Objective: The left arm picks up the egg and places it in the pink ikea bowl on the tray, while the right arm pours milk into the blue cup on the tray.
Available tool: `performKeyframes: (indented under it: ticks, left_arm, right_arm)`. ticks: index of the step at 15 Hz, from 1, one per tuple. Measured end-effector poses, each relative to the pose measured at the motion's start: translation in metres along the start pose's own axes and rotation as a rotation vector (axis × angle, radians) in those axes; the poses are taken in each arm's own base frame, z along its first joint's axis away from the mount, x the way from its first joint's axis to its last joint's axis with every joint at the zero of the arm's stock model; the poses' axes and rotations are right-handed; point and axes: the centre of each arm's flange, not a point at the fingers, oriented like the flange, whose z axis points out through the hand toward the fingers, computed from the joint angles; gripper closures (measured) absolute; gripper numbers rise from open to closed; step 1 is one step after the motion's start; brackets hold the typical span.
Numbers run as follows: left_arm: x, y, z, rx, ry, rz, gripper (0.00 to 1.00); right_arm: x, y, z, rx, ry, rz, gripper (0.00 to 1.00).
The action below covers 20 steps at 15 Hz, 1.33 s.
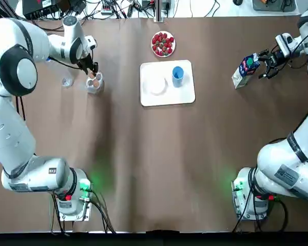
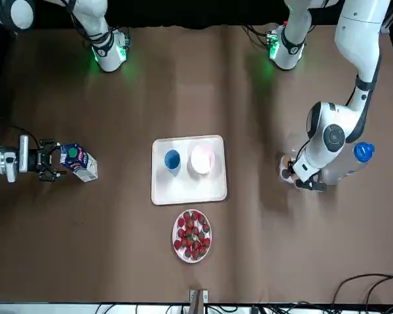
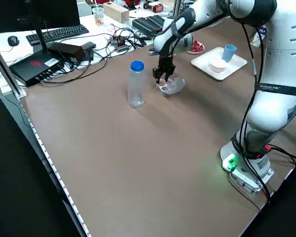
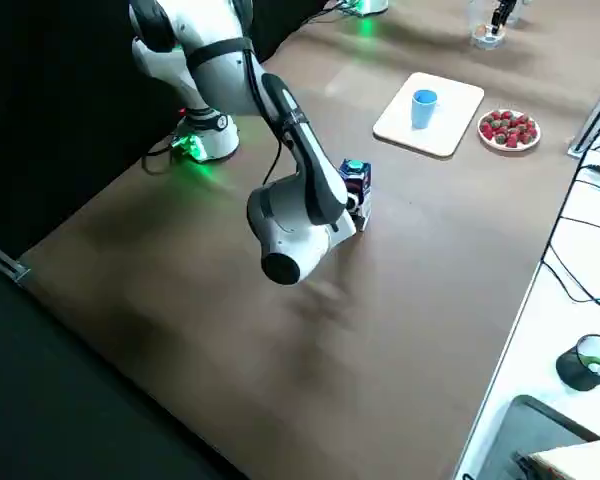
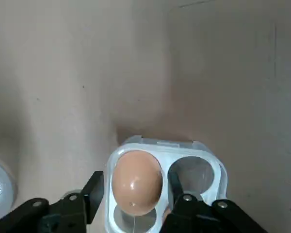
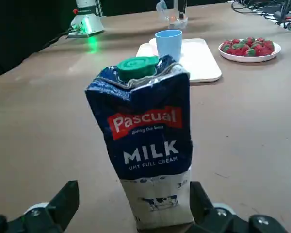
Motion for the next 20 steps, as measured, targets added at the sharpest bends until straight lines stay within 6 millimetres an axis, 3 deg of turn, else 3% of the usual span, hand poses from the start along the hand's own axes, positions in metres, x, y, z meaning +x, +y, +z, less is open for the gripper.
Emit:
performKeyframes:
  ticks: [3, 14, 17, 20]
  left_arm:
    - [0.000, 0.000, 0.001, 0.000, -0.003, -0.001, 0.43]
    - [-0.001, 0.000, 0.006, -0.001, -0.010, -0.006, 0.42]
    - [-0.001, 0.000, 0.005, -0.001, -0.008, -0.009, 0.53]
    - [-0.001, 0.000, 0.005, -0.001, -0.008, -0.009, 0.52]
  right_arm:
    - [-0.002, 0.001, 0.005, 0.007, 0.009, -0.005, 0.00]
    - [-0.002, 0.009, 0.025, 0.030, 0.039, -0.082, 0.00]
    - [-0.004, 0.010, 0.027, 0.023, 0.046, -0.082, 0.00]
    - [-0.004, 0.012, 0.027, 0.002, 0.060, -0.082, 0.00]
